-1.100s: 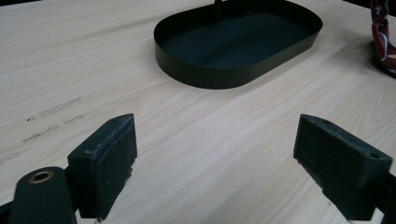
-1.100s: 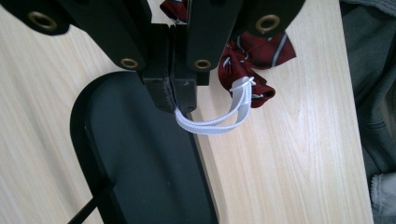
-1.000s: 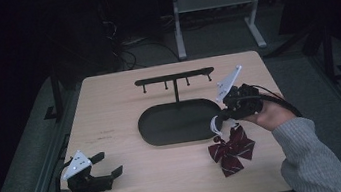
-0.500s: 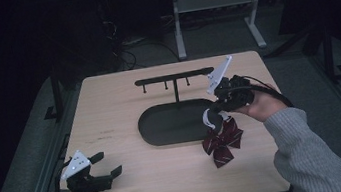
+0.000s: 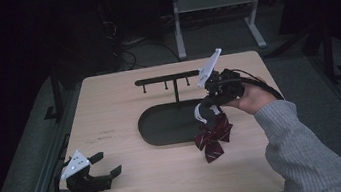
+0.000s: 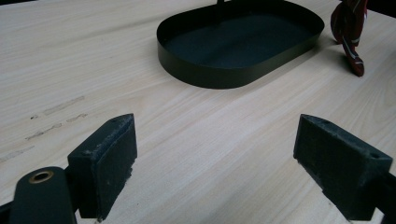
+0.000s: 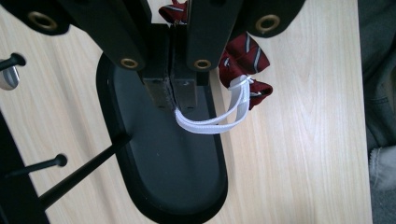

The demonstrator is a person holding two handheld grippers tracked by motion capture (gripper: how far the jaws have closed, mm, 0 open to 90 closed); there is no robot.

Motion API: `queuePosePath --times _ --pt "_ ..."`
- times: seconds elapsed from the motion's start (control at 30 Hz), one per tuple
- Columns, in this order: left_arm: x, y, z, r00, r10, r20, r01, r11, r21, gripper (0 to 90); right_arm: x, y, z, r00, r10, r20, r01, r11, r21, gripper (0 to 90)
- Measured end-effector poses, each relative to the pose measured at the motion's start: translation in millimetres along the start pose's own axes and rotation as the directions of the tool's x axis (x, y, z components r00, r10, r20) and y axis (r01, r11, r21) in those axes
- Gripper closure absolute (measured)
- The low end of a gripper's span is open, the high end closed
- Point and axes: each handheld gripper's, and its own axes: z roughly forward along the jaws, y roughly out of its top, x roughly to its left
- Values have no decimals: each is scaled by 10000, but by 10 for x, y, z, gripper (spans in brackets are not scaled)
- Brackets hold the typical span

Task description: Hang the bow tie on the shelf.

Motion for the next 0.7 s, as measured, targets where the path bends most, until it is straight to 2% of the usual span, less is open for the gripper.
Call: queuePosePath --times 0.43,0.7 --pt "3 0 -7 10000 -76 -4 76 10000 -48 131 -136 215 -10 10000 -99 3 99 9999 -58 883" --pt "0 -1 -8 10000 -94 3 94 9999 -66 131 -218 333 44 9998 -194 -52 195 9996 184 883"
